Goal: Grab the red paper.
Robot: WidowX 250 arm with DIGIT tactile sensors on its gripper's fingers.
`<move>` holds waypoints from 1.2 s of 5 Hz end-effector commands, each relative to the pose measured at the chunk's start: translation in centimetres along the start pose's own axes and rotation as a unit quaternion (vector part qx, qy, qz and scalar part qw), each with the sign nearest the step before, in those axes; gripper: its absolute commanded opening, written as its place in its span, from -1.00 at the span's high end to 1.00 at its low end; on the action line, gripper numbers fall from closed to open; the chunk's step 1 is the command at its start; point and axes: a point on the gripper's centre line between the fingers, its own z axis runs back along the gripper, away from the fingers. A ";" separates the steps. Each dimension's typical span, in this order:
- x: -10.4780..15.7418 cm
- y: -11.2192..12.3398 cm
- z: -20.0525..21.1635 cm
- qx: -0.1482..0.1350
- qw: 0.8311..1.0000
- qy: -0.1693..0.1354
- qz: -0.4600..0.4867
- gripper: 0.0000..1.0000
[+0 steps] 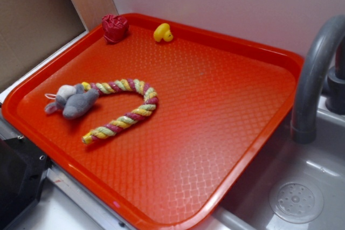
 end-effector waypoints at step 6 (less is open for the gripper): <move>15.2 9.5 -12.8 0.121 0.907 -0.232 0.329 -1.00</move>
